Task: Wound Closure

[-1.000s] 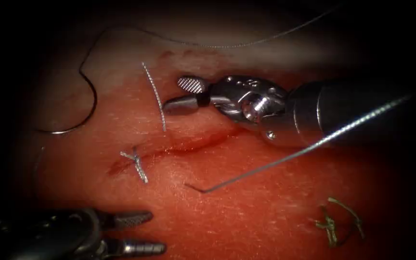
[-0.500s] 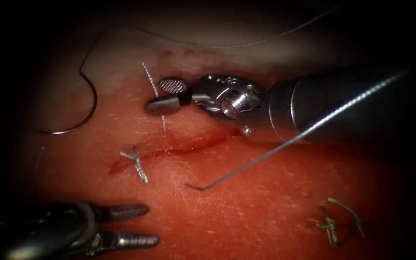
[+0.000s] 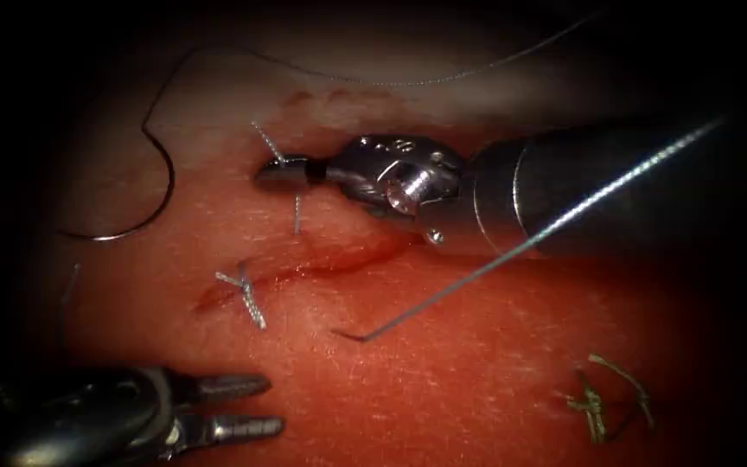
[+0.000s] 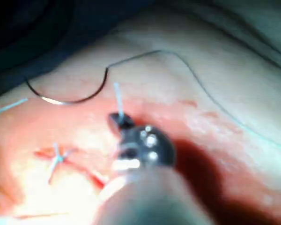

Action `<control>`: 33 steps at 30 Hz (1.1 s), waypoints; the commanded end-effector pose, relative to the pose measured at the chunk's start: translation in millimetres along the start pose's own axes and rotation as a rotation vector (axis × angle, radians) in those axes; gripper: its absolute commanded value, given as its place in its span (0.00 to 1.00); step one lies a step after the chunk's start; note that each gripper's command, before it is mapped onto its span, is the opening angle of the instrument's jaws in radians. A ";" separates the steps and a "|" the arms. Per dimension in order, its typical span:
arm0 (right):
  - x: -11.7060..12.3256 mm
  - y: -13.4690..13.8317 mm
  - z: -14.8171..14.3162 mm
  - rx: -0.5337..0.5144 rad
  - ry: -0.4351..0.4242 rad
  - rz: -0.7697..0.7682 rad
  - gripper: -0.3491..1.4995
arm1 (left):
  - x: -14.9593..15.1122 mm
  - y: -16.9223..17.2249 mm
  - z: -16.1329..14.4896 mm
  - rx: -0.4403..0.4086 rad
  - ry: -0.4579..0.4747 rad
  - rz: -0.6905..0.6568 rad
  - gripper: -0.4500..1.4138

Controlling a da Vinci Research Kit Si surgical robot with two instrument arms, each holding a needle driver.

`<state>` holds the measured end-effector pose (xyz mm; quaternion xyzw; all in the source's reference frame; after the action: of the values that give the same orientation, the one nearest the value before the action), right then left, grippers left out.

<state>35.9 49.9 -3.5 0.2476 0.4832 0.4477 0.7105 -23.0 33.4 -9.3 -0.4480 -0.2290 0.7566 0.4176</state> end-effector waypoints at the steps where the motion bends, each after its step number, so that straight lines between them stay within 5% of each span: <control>1: 0.4 0.0 0.7 -0.004 0.023 0.002 0.00 | -0.9 0.2 0.9 -0.003 -0.002 -0.002 0.28; 12: 5.3 -1.4 -1.1 -0.048 0.167 -0.049 0.00 | -1.2 0.3 1.2 -0.006 -0.003 0.003 0.29; 29: 6.6 -1.6 -1.7 -0.054 0.224 -0.055 0.00 | -1.3 0.6 1.3 -0.023 -0.012 0.010 0.29; 33: 6.6 -1.2 -0.9 -0.093 0.238 -0.113 0.67 | -1.3 0.7 1.4 -0.027 -0.014 0.012 0.29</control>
<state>35.7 55.3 -8.3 0.1159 0.5522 0.4615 0.6846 -23.7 32.8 -9.1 -0.4504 -0.2387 0.7596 0.4039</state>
